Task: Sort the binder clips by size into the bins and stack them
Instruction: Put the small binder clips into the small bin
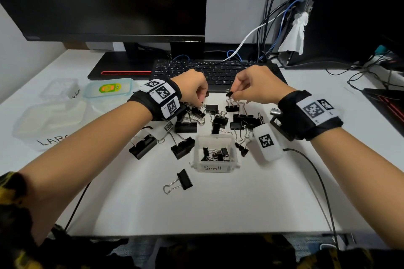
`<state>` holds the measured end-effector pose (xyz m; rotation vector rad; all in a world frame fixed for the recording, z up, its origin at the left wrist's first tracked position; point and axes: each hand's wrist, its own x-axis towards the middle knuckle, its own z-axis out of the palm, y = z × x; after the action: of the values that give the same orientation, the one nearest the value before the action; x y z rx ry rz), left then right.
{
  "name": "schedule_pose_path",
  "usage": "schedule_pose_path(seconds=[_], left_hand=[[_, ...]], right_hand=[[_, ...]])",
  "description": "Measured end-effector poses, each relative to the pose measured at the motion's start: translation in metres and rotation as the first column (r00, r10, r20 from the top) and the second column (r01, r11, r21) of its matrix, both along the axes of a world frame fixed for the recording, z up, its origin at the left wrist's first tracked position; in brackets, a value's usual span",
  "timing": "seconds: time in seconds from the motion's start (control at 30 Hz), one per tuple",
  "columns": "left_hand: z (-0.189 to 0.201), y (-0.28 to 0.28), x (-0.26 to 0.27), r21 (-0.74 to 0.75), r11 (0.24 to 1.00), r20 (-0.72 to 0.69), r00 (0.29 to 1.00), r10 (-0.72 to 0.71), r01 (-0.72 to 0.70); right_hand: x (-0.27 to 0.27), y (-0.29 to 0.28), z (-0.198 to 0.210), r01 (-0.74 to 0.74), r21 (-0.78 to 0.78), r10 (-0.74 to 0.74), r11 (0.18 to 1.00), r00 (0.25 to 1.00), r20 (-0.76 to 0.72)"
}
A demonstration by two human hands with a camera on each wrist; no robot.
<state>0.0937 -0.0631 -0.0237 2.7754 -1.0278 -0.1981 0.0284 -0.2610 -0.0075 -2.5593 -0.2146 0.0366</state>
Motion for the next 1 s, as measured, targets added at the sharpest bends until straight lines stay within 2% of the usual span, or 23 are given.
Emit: schedule_pose_path(seconds=[0.17,0.33,0.47,0.67,0.83,0.9,1.0], left_hand=[[-0.001,0.001,-0.002,-0.006,1.0,-0.053,0.999,0.002,-0.002],[-0.001,-0.005,-0.007,0.079,0.997,0.002,1.0,0.008,-0.008],[-0.001,-0.007,-0.01,0.083,0.996,0.014,1.0,0.027,-0.028],[-0.002,0.007,-0.006,-0.004,0.998,-0.022,0.997,0.069,-0.069],[0.002,0.02,-0.01,-0.197,0.977,0.007,0.997,0.08,-0.077],[0.004,0.025,-0.014,-0.259,0.963,0.031,0.996,0.079,-0.068],[0.006,0.031,-0.021,-0.301,0.95,-0.009,0.996,0.084,-0.083]], right_hand=[[-0.012,0.005,0.006,-0.045,0.014,0.045,0.999,0.999,-0.024],[-0.019,0.01,0.01,-0.071,0.014,0.071,0.997,0.997,-0.032],[-0.023,0.013,0.011,-0.093,0.008,0.094,0.996,0.994,-0.057],[-0.037,0.014,0.015,-0.184,0.076,0.196,0.98,0.963,-0.188],[-0.054,0.02,0.015,-0.315,0.155,0.348,0.936,0.891,-0.291],[-0.06,0.025,0.013,-0.345,0.174,0.385,0.922,0.868,-0.314],[-0.066,0.032,0.01,-0.341,0.181,0.382,0.923,0.874,-0.302]])
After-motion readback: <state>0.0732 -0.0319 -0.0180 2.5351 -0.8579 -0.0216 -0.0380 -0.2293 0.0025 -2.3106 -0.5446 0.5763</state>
